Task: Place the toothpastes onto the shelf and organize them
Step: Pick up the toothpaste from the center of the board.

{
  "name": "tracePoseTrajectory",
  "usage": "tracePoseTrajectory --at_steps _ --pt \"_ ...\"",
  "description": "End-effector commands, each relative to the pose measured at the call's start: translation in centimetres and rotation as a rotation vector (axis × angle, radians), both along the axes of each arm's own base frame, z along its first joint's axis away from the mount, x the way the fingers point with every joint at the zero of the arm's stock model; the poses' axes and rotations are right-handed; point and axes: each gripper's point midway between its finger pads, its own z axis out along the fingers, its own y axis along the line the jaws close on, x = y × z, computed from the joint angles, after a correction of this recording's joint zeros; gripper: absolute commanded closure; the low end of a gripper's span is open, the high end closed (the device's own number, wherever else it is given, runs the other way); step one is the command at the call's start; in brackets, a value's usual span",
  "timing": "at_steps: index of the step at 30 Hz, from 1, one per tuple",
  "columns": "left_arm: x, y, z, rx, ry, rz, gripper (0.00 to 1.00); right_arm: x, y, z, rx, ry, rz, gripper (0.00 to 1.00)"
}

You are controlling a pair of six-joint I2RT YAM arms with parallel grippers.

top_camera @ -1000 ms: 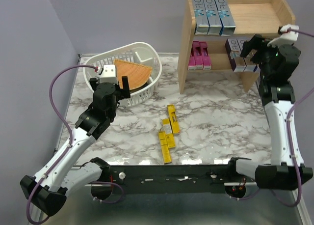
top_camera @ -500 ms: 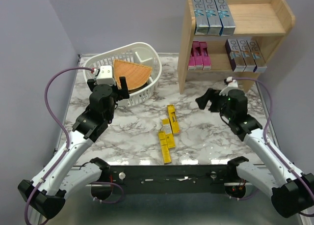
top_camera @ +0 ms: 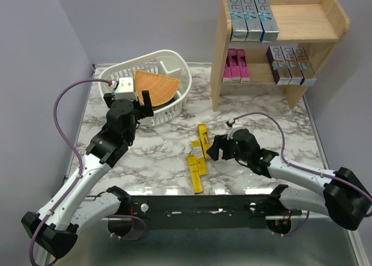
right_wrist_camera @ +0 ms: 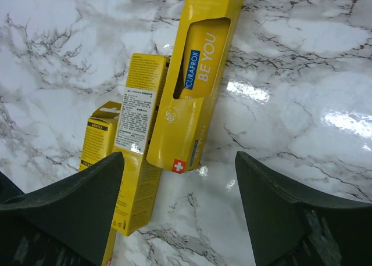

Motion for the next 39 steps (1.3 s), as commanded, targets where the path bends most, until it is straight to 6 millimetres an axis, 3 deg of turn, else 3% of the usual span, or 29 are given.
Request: tracePoseTrajectory --at_steps 1,11,15,21,27,39 --pt "0.1 0.1 0.0 -0.005 0.000 0.002 0.01 1.9 1.6 0.2 0.002 -0.073 -0.063 0.16" --pt "0.2 0.0 -0.1 -0.001 0.004 0.000 0.01 2.8 2.0 -2.5 -0.084 -0.040 -0.097 0.24" --pt "0.2 0.0 -0.2 0.001 0.006 -0.002 0.01 3.2 0.5 -3.8 -0.165 -0.022 -0.168 0.25" --pt "0.2 0.0 -0.2 0.004 0.007 0.001 0.01 3.8 -1.6 -3.6 -0.234 -0.046 -0.252 0.27" --pt "0.3 0.0 -0.3 0.005 0.009 -0.001 0.01 3.4 0.1 -2.2 -0.171 -0.109 -0.129 0.27" --pt "0.5 -0.2 -0.7 0.011 0.015 -0.004 0.01 2.3 0.3 -4.5 -0.166 -0.101 -0.057 0.30"
